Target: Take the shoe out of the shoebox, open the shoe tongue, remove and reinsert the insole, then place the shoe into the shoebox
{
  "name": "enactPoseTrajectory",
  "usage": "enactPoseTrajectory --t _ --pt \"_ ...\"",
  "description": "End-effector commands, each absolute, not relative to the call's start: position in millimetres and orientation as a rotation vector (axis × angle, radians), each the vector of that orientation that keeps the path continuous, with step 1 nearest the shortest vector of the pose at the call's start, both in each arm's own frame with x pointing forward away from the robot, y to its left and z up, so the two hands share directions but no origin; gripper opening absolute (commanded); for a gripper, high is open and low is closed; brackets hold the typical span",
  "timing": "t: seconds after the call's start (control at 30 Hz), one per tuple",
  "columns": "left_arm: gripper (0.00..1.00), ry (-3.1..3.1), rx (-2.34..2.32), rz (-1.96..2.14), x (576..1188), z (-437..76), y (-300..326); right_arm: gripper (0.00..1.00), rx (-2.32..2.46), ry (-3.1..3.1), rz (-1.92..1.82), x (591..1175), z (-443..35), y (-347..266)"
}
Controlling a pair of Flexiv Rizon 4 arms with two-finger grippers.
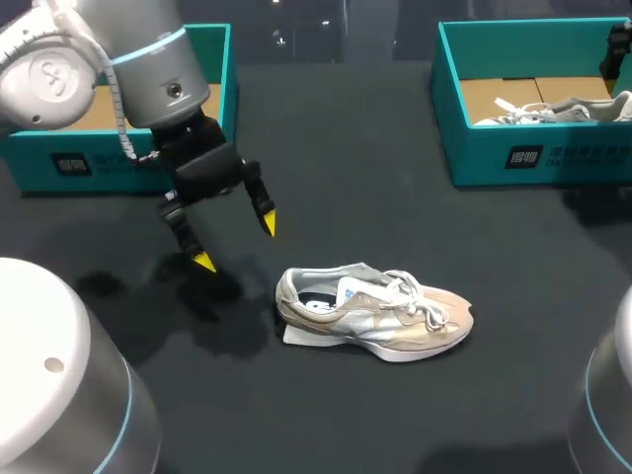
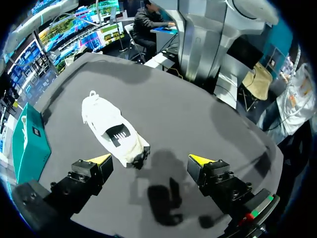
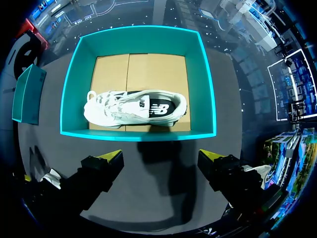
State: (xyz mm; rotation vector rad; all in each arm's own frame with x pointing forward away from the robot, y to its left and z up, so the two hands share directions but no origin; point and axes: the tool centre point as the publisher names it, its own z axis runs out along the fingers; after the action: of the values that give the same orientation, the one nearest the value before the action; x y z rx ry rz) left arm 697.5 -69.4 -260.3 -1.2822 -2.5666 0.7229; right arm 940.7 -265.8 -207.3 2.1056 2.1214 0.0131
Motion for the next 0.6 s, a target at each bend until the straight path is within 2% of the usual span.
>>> enactPoseTrajectory --t 0.03,0.2,0.43,0.6 --pt "1.00 -2.638 -0.987 1.197 698 -267 -62 1.00 2.105 2.119 0.013 940 -207 -265" --pt "1.00 -2.638 -0.987 1.197 698 -267 -62 1.00 2.105 2.119 0.013 940 -207 -265" --pt "1.00 -2.598 -0.780 1.518 691 -306 -57 1.00 2.105 2.119 0.013 940 -207 -265" --pt "1.00 -2.565 -0.643 1.738 683 -316 -51 1.00 2.105 2.119 0.013 940 -207 -265"
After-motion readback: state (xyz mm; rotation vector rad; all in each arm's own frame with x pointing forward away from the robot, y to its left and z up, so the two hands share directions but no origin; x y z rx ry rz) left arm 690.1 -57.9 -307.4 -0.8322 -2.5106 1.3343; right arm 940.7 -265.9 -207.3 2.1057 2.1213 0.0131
